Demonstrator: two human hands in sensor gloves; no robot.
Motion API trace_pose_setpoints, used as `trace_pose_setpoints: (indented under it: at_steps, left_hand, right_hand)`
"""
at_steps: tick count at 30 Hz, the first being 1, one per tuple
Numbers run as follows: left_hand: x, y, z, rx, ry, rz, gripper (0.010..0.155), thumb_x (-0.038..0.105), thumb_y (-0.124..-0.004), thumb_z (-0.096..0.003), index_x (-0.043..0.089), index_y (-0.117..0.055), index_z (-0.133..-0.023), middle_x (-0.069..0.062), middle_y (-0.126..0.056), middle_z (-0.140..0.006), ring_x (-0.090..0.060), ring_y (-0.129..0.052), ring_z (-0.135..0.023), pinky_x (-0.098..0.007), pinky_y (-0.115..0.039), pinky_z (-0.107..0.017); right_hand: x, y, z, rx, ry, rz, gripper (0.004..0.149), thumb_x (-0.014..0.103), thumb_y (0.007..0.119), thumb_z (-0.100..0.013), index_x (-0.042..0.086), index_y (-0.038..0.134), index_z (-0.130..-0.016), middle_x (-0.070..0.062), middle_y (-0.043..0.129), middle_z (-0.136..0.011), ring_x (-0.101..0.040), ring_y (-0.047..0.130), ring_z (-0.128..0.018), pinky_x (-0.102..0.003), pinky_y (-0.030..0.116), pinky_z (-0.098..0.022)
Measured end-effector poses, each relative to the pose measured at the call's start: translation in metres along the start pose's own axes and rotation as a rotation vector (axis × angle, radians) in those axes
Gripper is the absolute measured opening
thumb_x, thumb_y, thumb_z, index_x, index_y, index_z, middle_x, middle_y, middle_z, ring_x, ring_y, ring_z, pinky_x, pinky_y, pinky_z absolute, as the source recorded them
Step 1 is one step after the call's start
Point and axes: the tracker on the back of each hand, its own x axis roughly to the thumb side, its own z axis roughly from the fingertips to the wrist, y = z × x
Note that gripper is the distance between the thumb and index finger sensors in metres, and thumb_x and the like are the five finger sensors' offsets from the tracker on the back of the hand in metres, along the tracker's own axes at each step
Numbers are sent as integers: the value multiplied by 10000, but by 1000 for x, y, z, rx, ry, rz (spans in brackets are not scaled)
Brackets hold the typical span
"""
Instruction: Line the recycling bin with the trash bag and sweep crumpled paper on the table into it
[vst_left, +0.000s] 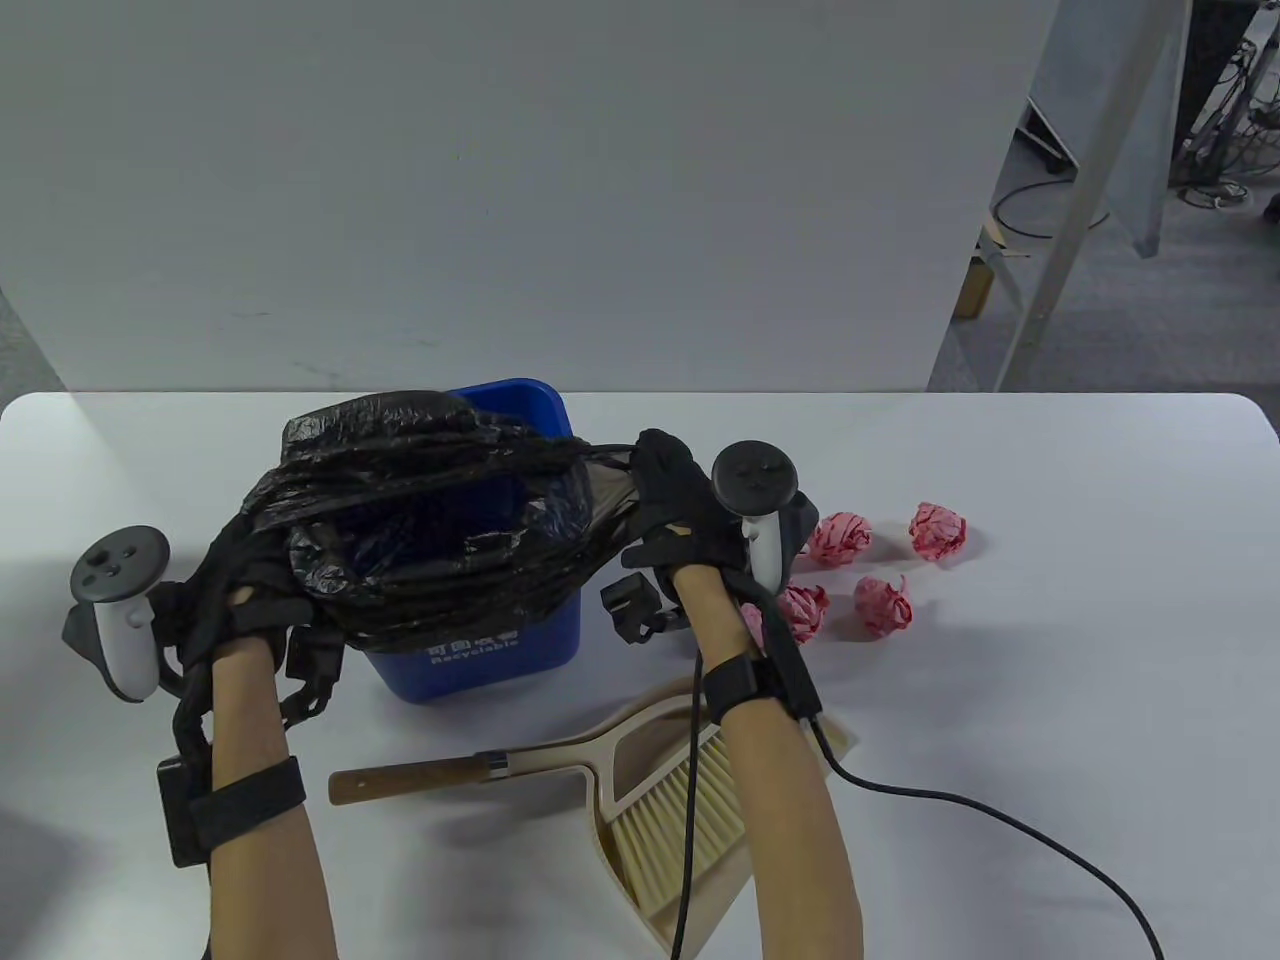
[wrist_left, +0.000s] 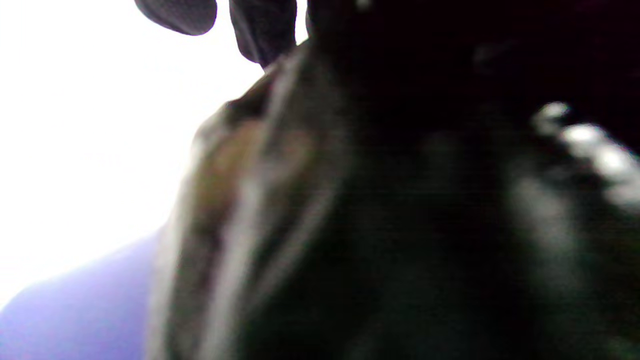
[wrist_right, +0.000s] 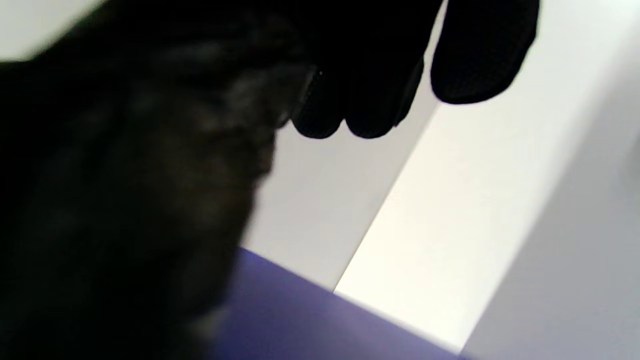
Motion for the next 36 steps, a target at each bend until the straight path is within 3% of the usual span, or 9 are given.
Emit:
trace_pose_setpoints:
  at_steps: [2,7,13,15,25,30,36]
  left_hand:
    - [-7,-3,-8,-57,-8,35,595,587,-550,-645,360,-487,-1190,7,-510,-1275,-429,-585,-1117,-694,-536,-744]
    - [-27,-21,-29,-376,-52,263,653,633,-465,-634,425,-289,-1227,49,-320,-1337,-464,-346,-1190,-738,-399,-756]
    - [-42,-31,-42,-508,-80,518,658,625,-457,-643,432,-230,-1231,37,-184,-1341,-475,-205,-1191,-734,-349,-766]
    - [-44,-32,-43,-509,-77,562,658,627,-462,-645,419,-263,-1236,17,-173,-1340,-484,-166,-1181,-732,-339,-766]
    - [-50,-46,-50,-595,-76,587,699,675,-478,-635,479,-172,-1232,9,18,-1291,-449,-3,-1128,-774,-174,-708]
    - [-58,-47,-54,-618,-53,656,680,689,-499,-633,473,-226,-1218,-25,0,-1318,-526,51,-1105,-774,-154,-691]
    - [-59,-48,-54,-569,5,607,686,681,-498,-638,418,-257,-1224,1,-159,-1337,-501,-53,-1149,-777,-213,-708]
  right_hand:
    - [-7,8,-9,85,24,-144,518,420,586,-637,222,541,-1113,-201,653,-1112,-486,693,-947,-705,620,-635]
    - [-20,32,-26,336,45,-427,575,462,529,-652,279,377,-1175,-197,336,-1257,-566,434,-1051,-768,462,-667]
    - [-27,53,-34,544,25,-499,606,500,499,-652,304,305,-1192,-107,258,-1293,-586,272,-1066,-795,316,-661]
    - [-29,60,-35,582,30,-488,608,509,496,-651,299,323,-1194,-87,306,-1294,-569,264,-1068,-793,304,-659]
    - [-37,59,-42,566,81,-480,602,552,481,-643,284,443,-1180,-59,362,-1257,-532,297,-1055,-774,267,-665]
    - [-36,60,-41,553,117,-471,585,556,478,-643,286,466,-1162,-73,401,-1264,-540,317,-1062,-773,298,-664]
    - [-38,62,-42,560,142,-463,586,558,444,-653,270,447,-1163,-67,409,-1261,-514,318,-1066,-769,287,-664]
